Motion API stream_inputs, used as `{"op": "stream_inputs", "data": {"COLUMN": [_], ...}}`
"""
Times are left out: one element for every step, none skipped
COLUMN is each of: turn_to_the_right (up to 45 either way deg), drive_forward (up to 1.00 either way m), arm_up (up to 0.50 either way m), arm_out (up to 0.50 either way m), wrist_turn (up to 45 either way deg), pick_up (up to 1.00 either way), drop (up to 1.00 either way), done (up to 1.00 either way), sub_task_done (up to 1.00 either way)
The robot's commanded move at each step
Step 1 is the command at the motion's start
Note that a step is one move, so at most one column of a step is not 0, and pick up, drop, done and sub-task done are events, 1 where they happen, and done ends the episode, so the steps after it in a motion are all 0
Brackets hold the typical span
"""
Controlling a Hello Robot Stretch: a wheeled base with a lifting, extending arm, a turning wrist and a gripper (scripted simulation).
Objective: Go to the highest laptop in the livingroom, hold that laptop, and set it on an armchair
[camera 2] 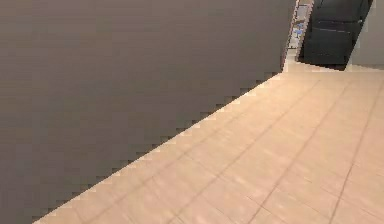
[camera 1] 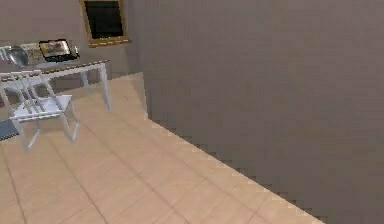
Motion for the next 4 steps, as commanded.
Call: {"op": "stream_inputs", "data": {"turn_to_the_right": [-45.0,0.0,0.0,45.0], "drive_forward": [0.0,1.0,0.65,0.0], "arm_up": [0.0,0.0,0.0,0.0], "arm_out": [0.0,0.0,0.0,0.0], "wrist_turn": [0.0,0.0,0.0,0.0], "pick_up": [0.0,0.0,0.0,0.0], "drop": [0.0,0.0,0.0,0.0], "done": [0.0,0.0,0.0,0.0], "sub_task_done": [0.0,0.0,0.0,0.0]}}
